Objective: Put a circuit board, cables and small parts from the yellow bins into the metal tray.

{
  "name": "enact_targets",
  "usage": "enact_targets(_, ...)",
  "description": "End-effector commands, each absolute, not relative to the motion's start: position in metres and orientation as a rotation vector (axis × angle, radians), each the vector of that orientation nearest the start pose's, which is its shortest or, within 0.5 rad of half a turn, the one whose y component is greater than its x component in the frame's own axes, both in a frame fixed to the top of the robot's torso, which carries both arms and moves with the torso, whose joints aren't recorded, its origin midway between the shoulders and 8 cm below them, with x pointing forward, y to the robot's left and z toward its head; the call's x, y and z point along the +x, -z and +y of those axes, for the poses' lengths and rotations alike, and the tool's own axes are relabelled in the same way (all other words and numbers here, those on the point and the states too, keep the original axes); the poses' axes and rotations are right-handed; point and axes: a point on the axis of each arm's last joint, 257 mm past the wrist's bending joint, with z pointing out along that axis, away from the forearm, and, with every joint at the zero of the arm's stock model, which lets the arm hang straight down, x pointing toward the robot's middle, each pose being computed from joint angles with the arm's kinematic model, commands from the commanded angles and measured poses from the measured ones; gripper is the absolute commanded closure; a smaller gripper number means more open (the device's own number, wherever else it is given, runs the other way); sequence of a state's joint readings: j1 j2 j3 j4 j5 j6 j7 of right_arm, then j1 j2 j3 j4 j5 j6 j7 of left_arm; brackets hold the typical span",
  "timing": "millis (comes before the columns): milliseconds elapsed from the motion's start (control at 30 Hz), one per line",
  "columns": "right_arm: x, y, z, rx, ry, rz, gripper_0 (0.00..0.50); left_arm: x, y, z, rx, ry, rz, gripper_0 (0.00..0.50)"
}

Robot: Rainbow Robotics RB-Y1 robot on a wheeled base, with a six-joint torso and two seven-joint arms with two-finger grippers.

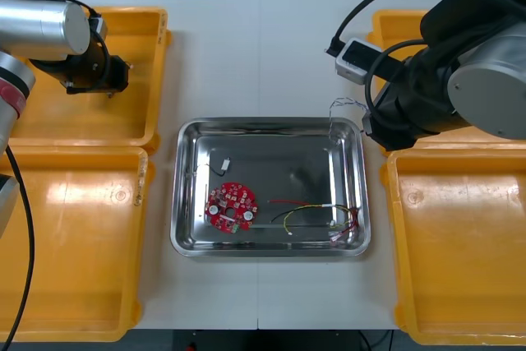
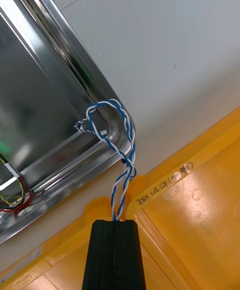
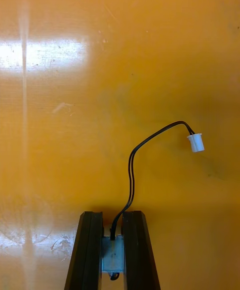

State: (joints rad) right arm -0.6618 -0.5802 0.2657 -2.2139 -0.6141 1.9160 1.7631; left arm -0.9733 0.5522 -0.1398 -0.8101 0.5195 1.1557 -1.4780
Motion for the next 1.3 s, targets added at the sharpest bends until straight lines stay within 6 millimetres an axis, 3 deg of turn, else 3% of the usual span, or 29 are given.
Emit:
enact_targets(33, 0.444, 0.120, -0.135, -1.250, 0.249, 2.183, 0.500, 0.640, 0.216, 0.327, 0.059, -0.086, 2.546, 0.500)
enact_targets(200, 0.447, 0.131, -0.130, -1.240, 0.230, 2.212, 0.500, 0.634, 0.206, 0.327, 0.075, -0.111, 2.567, 0.500)
enact_targets(400, 0.447, 0.153, -0.141, -1.244, 0.265, 2.263, 0.500, 0.623, 0.189, 0.322, 0.096, -0.139, 2.595, 0.500)
enact_targets(600, 0.441, 0.179, -0.145, -1.272, 0.308, 2.304, 0.500, 0.615, 0.171, 0.312, 0.130, -0.168, 2.602, 0.500)
enact_targets(733, 0.441, 0.184, -0.142, -1.275, 0.294, 2.317, 0.500, 0.611, 0.162, 0.303, 0.143, -0.165, 2.606, 0.500)
enact_targets(1033, 0.440, 0.187, -0.124, -1.259, 0.248, 2.321, 0.500, 0.591, 0.132, 0.266, 0.211, -0.138, 2.608, 0.500)
enact_targets(1300, 0.444, 0.194, -0.124, -1.263, 0.251, 2.350, 0.500, 0.581, 0.120, 0.231, 0.249, -0.108, 2.591, 0.500)
